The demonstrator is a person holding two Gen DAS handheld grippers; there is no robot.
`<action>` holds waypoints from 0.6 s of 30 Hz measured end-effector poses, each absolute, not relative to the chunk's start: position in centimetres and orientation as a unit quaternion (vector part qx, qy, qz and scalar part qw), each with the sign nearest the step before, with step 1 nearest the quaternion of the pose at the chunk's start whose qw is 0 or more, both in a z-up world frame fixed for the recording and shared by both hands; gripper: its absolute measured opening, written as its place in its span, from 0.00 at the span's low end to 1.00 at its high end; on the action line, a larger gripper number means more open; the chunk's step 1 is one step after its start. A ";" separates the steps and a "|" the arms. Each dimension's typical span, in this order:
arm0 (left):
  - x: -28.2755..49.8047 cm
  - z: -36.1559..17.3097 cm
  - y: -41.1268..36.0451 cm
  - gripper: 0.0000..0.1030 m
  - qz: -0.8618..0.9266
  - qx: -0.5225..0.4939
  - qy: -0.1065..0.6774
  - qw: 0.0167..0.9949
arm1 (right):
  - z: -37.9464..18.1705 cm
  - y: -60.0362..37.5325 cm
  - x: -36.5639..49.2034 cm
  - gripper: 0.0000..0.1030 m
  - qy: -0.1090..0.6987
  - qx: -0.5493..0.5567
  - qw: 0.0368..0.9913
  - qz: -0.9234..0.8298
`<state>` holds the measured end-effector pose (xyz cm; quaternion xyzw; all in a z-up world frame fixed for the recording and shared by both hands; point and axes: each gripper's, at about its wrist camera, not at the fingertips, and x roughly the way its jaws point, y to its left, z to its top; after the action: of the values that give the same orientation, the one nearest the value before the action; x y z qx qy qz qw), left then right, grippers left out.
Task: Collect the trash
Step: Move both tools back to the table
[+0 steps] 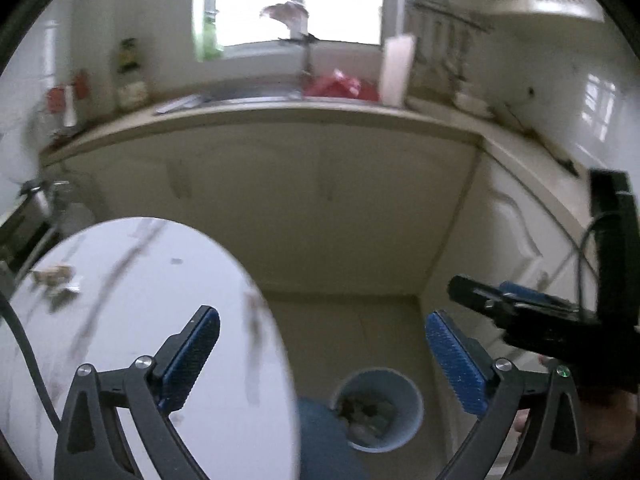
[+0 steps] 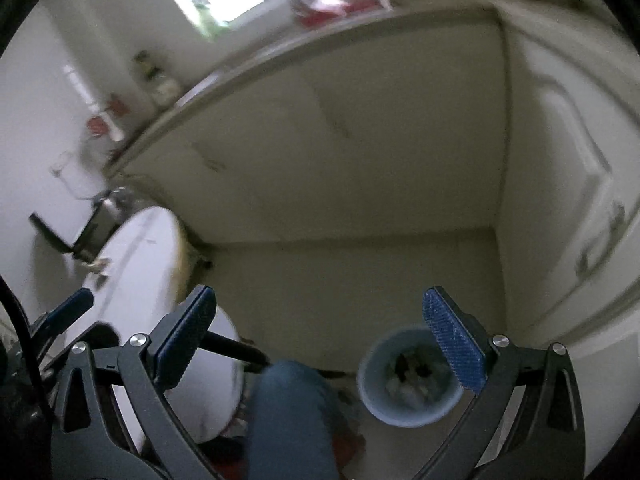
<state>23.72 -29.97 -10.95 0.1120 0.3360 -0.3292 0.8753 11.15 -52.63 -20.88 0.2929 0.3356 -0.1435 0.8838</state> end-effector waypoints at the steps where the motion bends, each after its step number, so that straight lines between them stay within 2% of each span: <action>1: 23.7 -10.3 -28.8 0.99 -0.324 0.106 0.333 0.879 | -19.8 -51.9 11.6 1.00 0.330 0.286 0.889 -0.138; 9: 23.4 -6.0 -19.5 0.99 -0.258 0.059 0.306 0.915 | -12.5 -43.1 16.5 1.00 0.298 0.222 0.925 -0.075; 18: 21.6 -3.9 -8.5 0.99 -0.171 -0.001 0.279 0.945 | -7.9 -33.9 20.5 1.00 0.277 0.154 0.948 -0.026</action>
<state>21.59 -8.51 -3.92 -0.0011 0.2792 -0.1709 0.9449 20.50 -33.88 -7.91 0.1540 0.2773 -0.0264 0.9480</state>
